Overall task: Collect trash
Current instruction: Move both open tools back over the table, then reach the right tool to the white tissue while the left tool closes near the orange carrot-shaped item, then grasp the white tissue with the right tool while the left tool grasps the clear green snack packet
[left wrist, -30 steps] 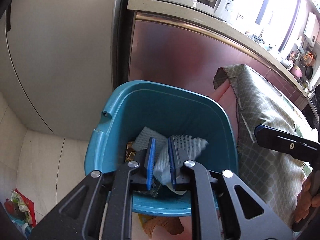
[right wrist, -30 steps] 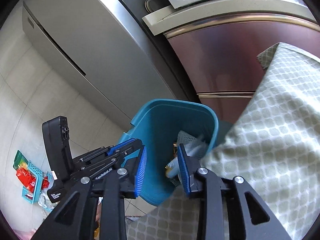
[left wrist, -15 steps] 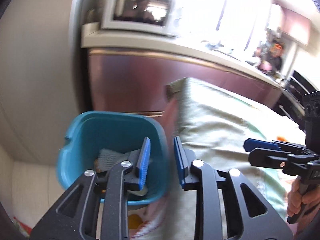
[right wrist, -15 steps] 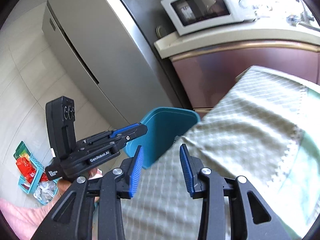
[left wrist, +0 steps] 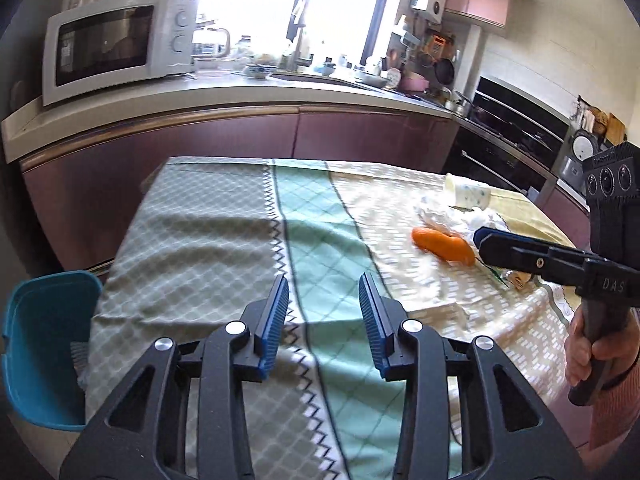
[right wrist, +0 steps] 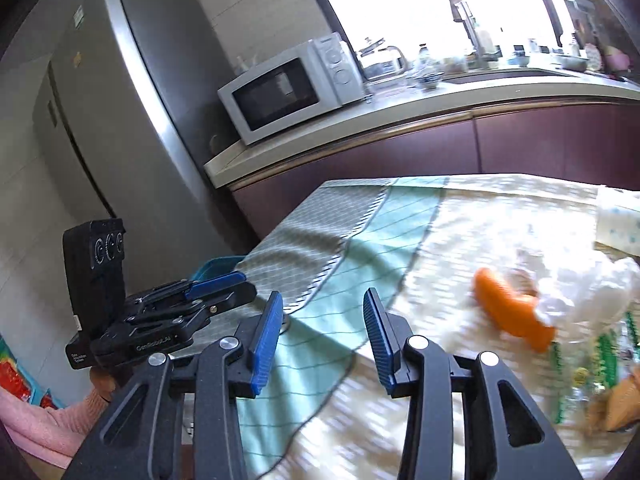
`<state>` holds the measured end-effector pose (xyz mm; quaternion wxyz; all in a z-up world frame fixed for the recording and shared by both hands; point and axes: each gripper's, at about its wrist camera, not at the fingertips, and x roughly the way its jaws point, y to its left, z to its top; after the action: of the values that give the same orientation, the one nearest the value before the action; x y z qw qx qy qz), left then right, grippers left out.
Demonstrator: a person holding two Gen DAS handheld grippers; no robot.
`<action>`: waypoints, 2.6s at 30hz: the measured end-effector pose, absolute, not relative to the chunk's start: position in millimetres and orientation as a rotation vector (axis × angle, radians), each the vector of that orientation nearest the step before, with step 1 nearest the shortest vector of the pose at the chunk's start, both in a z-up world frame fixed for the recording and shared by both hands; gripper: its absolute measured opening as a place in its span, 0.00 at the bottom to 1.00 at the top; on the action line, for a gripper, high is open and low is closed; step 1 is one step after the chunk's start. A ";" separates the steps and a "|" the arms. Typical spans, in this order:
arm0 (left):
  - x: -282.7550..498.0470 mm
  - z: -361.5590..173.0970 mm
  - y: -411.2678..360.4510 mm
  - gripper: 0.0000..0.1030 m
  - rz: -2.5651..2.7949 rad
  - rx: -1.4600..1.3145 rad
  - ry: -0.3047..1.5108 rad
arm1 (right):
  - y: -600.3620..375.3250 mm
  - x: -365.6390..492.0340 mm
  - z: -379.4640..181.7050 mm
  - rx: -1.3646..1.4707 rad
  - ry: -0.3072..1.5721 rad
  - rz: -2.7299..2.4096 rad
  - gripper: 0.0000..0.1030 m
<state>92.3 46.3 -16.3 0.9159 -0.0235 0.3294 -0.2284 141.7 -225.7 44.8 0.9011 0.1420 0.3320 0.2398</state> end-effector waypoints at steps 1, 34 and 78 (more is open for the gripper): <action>94.0 -16.5 32.7 0.39 -0.493 -0.040 0.686 | -239.7 141.3 44.8 0.299 0.681 0.457 0.41; 182.4 -61.0 -158.7 0.38 -0.681 0.181 0.868 | -355.9 202.6 -12.2 0.284 0.810 0.130 0.17; 164.5 -51.0 -152.9 0.08 -0.754 0.182 0.830 | -382.9 147.1 25.2 0.453 0.612 0.252 0.07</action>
<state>164.5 -152.9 -51.0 0.8429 0.0863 0.3931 -0.3570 147.1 -382.9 25.2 0.9207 0.2204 0.2977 0.1228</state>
